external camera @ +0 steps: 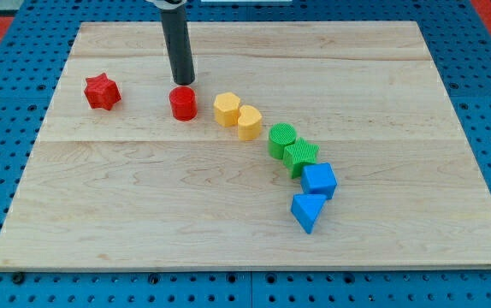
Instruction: Adjust the red blocks diagonally
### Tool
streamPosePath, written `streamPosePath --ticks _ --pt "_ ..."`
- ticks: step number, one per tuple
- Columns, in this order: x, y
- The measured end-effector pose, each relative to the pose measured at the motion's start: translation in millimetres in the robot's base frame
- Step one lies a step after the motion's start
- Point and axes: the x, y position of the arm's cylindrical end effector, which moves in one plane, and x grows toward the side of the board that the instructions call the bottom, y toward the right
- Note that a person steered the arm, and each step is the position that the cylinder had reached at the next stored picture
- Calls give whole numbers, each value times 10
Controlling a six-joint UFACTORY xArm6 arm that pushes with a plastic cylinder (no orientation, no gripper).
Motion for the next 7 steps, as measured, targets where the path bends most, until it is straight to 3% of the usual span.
streamPosePath --ticks 2,3,4,6,7 --pt "276 -210" --pt "-170 -250" --pt "-355 -1017" --pt "259 -1202" --pt "-249 -1427"
